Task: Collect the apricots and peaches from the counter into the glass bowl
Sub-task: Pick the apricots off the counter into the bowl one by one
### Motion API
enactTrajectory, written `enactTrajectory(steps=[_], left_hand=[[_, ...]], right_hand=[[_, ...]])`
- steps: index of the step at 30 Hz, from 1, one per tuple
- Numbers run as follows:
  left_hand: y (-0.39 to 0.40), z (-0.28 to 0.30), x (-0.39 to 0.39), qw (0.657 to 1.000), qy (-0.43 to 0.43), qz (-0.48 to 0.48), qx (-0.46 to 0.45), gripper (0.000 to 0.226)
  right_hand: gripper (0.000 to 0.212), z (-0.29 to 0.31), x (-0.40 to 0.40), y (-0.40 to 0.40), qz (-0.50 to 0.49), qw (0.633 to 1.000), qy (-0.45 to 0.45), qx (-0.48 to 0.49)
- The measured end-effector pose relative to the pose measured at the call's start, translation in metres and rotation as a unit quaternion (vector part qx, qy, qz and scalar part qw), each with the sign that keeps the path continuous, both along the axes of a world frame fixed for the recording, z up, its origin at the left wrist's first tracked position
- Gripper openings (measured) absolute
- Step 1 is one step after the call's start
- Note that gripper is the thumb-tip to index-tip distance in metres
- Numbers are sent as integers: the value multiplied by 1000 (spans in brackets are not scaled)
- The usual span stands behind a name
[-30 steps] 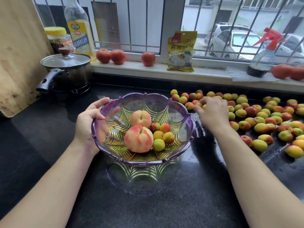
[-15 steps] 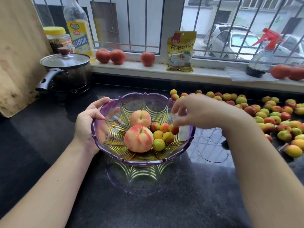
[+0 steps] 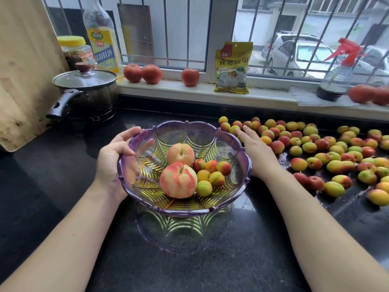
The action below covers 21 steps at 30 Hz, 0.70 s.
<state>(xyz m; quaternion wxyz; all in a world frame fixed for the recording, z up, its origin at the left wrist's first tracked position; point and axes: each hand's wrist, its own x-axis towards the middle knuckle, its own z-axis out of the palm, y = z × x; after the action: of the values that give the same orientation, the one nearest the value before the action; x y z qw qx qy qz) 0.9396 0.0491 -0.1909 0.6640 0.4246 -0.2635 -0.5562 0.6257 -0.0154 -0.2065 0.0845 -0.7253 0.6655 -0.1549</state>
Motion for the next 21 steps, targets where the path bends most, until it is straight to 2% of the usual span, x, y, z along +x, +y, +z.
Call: enactTrajectory(steps=[2,5,7,9,11,12,14,16,18,21], left_hand=[[-1,0,-1,1000,6,1,-2,59],[-1,0,-1,1000,8,-2,-5,58],[-2,0,-1,1000,6,-1,-5,57],[-1,0,-1,1000,4,-2,-7,56],[0,1,-1,1000,2,-1,-5,56],[0,1,-2,1000,4,-1,-5,56],[0,2,-2,1000,10,-3,-4,56],[1,3,-2,1000,12,-4,0,56],[1,3,-2,1000,12,-5,2,56],[1,4,-2,1000,11,-5,8,58]], right_hand=[[79,-2,2,-1,-6,1000,-5,-21],[62,-2,1,-1,-75,988,-51,-124],[57,-2,-2,-1,-91,989,-27,-115],[46,-4,-2,-2,-77,995,16,-67],[32,-2,-3,-4,-79,994,0,-75],[28,5,-3,-4,-87,991,-45,-94],[26,35,-2,4,-83,968,-201,-125],[29,76,4,24,-12,938,-323,-128],[26,104,21,43,88,945,-295,-109],[20,97,50,49,152,983,-82,-54]])
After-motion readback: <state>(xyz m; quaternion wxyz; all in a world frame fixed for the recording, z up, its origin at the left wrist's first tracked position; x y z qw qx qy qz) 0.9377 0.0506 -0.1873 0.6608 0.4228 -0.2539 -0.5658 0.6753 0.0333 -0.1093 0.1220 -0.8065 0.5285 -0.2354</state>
